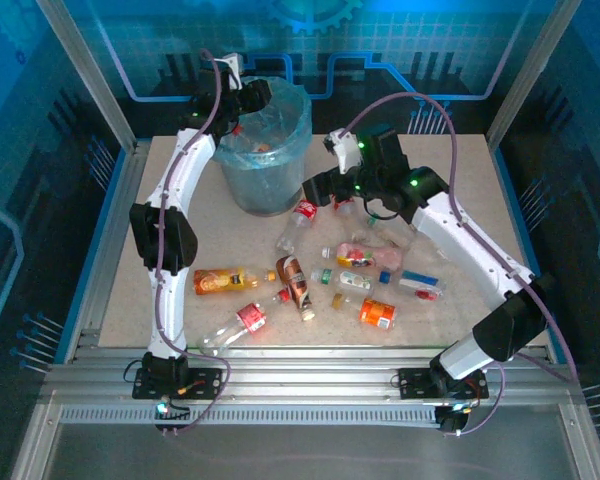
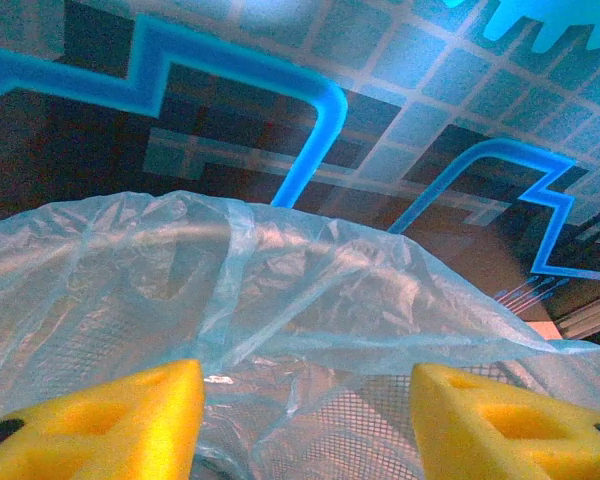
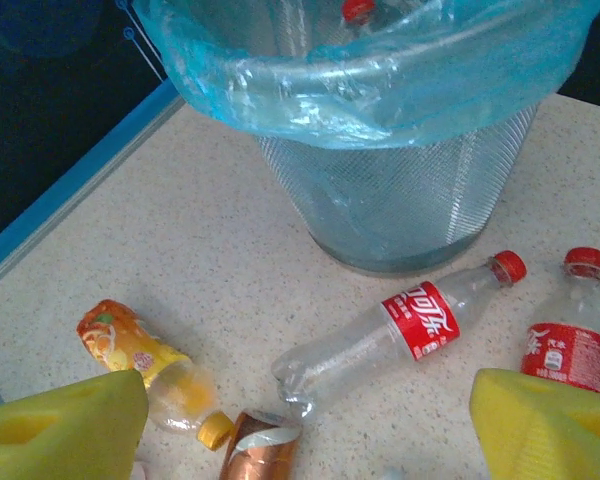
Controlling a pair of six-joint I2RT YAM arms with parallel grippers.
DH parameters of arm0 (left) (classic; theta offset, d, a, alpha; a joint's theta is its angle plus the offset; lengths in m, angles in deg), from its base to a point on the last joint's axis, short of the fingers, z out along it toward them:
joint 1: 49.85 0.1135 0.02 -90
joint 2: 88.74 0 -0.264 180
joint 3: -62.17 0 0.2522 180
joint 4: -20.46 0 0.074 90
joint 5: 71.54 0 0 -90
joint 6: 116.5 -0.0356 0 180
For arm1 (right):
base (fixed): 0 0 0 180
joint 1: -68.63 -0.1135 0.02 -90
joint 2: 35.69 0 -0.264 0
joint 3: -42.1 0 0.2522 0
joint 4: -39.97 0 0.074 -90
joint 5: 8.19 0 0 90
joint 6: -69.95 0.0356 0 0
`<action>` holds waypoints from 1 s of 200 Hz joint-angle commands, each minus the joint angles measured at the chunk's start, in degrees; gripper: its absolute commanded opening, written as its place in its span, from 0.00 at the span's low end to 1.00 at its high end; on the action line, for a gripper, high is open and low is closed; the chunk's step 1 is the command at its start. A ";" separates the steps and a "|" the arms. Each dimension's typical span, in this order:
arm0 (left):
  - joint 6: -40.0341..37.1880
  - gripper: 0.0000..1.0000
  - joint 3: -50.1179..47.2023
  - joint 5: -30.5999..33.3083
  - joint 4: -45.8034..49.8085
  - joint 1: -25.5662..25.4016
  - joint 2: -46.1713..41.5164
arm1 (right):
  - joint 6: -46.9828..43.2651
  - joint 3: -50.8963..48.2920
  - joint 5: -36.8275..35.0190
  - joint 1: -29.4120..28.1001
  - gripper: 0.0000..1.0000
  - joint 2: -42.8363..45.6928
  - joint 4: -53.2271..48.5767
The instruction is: Put the plastic bottles in the bin
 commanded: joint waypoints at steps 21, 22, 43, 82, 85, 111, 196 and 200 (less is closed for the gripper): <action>-0.37 0.58 2.10 -0.32 1.13 0.01 -6.21 | -1.84 2.06 -6.28 2.09 0.83 3.95 -8.09; -0.39 0.58 2.09 -0.33 1.14 -0.01 -6.37 | -1.81 2.00 -6.41 2.19 0.83 4.00 -8.22; -1.22 0.60 2.03 -0.22 1.95 -0.59 -8.42 | -2.12 -0.54 -8.78 5.64 0.83 5.97 -9.39; -4.26 0.67 1.70 1.21 3.49 -2.72 -12.83 | -0.21 -8.44 -10.45 16.23 0.86 10.14 -8.71; -4.47 0.68 1.68 1.39 3.56 -2.87 -13.18 | -0.11 -8.88 -10.27 17.33 0.86 10.21 -8.69; -4.79 0.69 0.20 2.22 4.18 -3.93 -16.40 | 0.03 -12.59 -10.31 23.55 0.87 10.09 -8.89; -9.86 0.70 -4.23 5.16 8.96 -12.69 -24.18 | -4.22 -21.82 -12.99 36.98 0.88 4.22 -0.31; -10.10 0.70 -4.26 5.07 9.30 -13.22 -24.31 | -4.53 -21.96 -13.10 37.33 0.88 3.73 -0.05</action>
